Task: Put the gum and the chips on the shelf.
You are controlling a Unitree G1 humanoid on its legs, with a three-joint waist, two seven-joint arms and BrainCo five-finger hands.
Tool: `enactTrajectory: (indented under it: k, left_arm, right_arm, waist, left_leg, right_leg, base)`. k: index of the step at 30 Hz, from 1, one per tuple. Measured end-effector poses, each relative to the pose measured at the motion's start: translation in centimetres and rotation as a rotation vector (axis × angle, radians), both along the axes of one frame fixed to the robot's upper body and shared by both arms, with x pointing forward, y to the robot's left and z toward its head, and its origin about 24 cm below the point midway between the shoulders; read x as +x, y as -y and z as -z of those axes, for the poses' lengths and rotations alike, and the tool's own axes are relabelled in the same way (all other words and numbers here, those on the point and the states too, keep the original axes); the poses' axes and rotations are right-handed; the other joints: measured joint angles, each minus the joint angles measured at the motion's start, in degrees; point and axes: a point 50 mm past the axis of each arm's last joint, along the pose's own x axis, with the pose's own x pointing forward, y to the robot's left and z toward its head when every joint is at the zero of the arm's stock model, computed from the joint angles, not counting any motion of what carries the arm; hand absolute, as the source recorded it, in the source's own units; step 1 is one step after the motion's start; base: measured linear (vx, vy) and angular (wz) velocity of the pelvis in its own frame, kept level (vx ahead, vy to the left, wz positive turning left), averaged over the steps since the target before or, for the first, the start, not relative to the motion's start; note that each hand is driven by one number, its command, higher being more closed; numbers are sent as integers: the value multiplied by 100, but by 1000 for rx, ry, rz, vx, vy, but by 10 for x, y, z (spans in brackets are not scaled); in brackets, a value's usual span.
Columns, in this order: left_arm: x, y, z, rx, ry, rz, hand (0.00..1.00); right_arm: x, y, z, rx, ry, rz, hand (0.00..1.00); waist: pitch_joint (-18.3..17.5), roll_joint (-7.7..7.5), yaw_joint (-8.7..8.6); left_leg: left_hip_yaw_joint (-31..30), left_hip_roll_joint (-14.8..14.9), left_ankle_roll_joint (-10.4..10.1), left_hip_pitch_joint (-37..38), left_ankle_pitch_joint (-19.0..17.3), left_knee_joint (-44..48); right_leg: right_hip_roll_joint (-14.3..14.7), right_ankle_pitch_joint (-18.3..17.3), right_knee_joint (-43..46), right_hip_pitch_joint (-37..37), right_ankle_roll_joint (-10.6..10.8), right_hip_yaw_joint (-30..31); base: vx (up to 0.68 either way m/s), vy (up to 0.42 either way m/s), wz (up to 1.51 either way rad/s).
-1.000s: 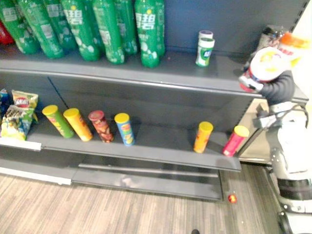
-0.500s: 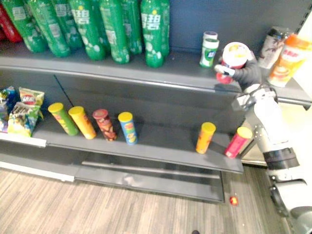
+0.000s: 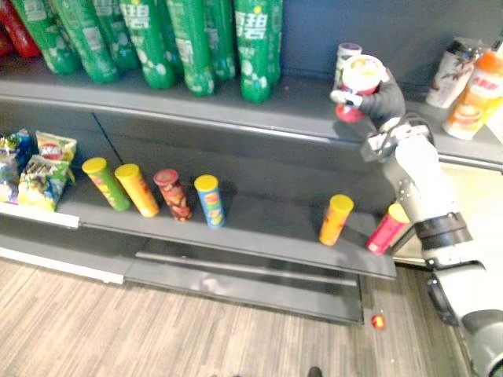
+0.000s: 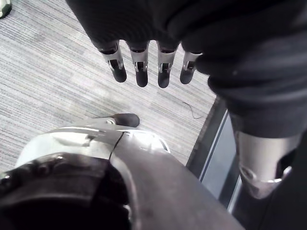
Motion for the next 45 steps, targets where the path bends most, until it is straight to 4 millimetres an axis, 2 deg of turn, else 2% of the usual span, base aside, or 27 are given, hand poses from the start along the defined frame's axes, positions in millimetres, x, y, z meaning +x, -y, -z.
enactTrajectory:
  k: [6, 12, 19, 20, 24, 39, 45]
  left_arm:
    - [5, 0, 0, -2, 13, -4, 0]
    - [9, 0, -1, 1, 28, -13, 0]
    - [10, 0, -1, 2, 30, -14, 0]
    - [10, 0, -1, 2, 31, -14, 0]
    - [11, -1, -2, 4, 36, -14, 0]
    - [14, -3, -2, 10, 43, -19, 0]
    - [13, -3, -2, 15, 43, -31, 0]
  right_arm:
    - [8, -4, 13, 14, -72, 17, 100]
    - [9, -6, 5, 60, -52, 18, 100]
    - [10, -4, 6, 41, -50, 40, 100]
    - [10, -3, 7, 39, -51, 44, 0]
    - [11, 3, 7, 69, -55, 66, 0]
    - [10, 10, 4, 102, -18, 103, 0]
    - [0, 15, 6, 136, 18, 108, 0]
  waist:
    - [30, 6, 2]
    - [134, -4, 3]
    - [140, -12, 7]
    - [141, -14, 7]
    - [157, -32, 16]
    - [247, -81, -2]
    - [252, -90, -12]
  left_leg:
    - [-36, 14, -4, -64, 8, 0]
    - [-50, 23, -4, -70, 11, 1]
    - [-59, 22, -1, -73, 16, 0]
    - [-60, 22, 0, -73, 18, 0]
    - [-67, 21, 5, -74, 26, 0]
    - [-51, 15, 6, -68, 27, 0]
    - [-51, 14, 6, -65, 27, 0]
  right_leg:
    - [13, 25, -46, -8, -26, -58]
    - [20, 25, -48, -6, -26, -76]
    - [18, 24, -45, -1, -26, -90]
    - [17, 24, -43, 0, -26, -94]
    - [12, 24, -37, 2, -26, -105]
    - [7, 24, -40, 1, -26, -96]
    - [6, 24, -40, 3, -26, -96]
  base:
    - [9, -13, 5]
    - [1, -2, 1]
    - [0, 0, 0]
    - [0, 0, 0]
    - [0, 0, 0]
    - [0, 0, 0]
    - [0, 0, 0]
